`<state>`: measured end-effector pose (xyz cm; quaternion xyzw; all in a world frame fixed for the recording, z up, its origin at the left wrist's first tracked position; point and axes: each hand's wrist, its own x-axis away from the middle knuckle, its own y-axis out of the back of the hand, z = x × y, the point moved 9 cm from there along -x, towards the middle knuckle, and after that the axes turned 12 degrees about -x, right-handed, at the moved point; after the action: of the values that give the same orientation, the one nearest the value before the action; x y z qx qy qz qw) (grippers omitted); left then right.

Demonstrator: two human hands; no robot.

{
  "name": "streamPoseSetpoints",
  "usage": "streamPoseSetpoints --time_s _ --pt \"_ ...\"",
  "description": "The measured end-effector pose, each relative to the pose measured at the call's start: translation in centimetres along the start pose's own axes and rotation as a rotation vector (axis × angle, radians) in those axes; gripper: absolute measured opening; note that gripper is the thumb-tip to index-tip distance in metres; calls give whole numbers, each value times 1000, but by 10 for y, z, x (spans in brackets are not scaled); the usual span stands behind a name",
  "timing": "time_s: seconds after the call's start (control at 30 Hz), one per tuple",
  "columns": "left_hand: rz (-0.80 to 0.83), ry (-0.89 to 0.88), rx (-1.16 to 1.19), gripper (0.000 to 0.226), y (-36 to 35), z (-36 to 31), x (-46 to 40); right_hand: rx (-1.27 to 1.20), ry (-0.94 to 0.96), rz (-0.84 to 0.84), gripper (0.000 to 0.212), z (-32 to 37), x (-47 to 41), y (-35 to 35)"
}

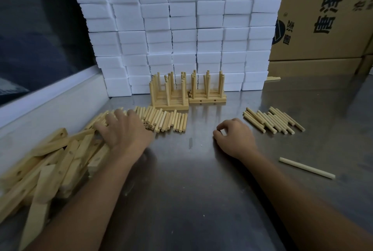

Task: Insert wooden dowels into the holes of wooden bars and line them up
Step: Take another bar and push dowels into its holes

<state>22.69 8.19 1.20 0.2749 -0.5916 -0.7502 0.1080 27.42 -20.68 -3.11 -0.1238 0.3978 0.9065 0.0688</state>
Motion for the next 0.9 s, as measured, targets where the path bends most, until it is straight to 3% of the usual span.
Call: streamPoseSetpoints --time_s 0.07,0.17,0.37,0.5,0.73,0.9 --pt "111 65 33 67 -10 16 -6 -4 -1 -1 29 0 0 0" --pt "167 92 135 51 -14 23 -9 -15 5 4 29 1 1 1" --pt "139 25 104 34 -3 14 -4 -19 9 4 27 3 2 2" --pt "11 -8 97 25 13 10 -1 -28 2 17 27 2 2 1" --pt "-308 -152 432 19 49 -15 12 -23 4 27 27 2 1 1" --pt "-187 -271 828 36 39 -48 26 -27 5 38 27 3 1 0"
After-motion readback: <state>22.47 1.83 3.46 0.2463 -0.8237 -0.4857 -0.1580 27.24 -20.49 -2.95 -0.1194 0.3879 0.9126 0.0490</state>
